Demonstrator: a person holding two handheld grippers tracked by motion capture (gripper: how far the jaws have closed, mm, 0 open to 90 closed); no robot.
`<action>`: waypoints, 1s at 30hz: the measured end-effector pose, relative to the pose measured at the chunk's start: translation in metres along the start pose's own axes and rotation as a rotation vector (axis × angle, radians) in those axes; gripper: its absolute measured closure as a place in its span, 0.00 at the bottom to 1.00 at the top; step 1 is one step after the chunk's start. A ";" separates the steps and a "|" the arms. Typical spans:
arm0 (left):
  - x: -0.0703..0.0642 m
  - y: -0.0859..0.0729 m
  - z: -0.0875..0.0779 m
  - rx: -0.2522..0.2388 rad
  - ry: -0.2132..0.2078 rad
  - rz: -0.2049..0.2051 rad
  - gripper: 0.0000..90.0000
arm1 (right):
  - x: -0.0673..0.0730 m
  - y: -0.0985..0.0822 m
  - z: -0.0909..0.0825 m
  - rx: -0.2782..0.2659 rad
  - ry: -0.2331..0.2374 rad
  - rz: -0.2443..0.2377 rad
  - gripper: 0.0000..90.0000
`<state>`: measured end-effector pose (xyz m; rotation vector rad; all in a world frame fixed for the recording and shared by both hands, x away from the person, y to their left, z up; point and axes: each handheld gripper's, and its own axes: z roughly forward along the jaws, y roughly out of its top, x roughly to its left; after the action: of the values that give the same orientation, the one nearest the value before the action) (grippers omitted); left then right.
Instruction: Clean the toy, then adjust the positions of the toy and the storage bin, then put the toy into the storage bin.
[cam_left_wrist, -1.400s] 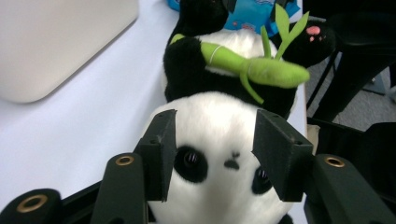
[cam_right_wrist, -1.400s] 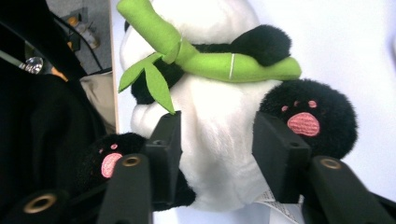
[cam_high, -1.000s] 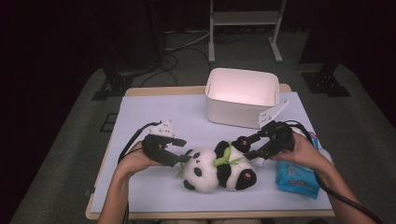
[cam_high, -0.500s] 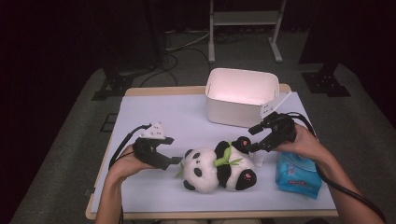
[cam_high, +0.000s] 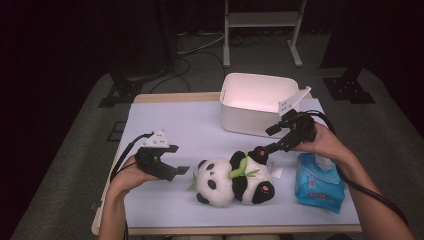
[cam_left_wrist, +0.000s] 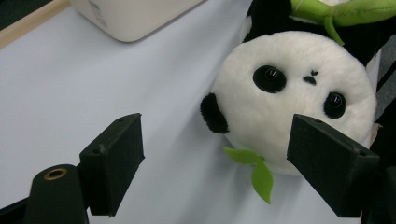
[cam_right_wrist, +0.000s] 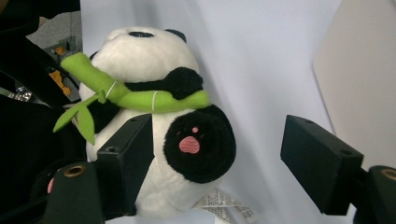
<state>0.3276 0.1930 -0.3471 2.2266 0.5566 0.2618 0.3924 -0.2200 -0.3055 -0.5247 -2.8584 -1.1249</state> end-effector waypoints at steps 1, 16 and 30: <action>0.000 0.000 0.000 -0.002 0.003 -0.007 0.20 | -0.002 0.001 0.000 0.002 0.002 0.000 0.27; 0.008 -0.008 -0.005 -0.001 0.024 -0.030 0.16 | -0.021 0.019 -0.003 0.006 -0.023 -0.016 0.28; 0.012 -0.012 0.001 0.013 0.007 -0.040 0.16 | -0.040 0.037 -0.005 0.018 -0.035 -0.049 0.33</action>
<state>0.3350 0.2052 -0.3562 2.2250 0.6080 0.2461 0.4412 -0.2097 -0.2831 -0.4815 -2.9236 -1.1071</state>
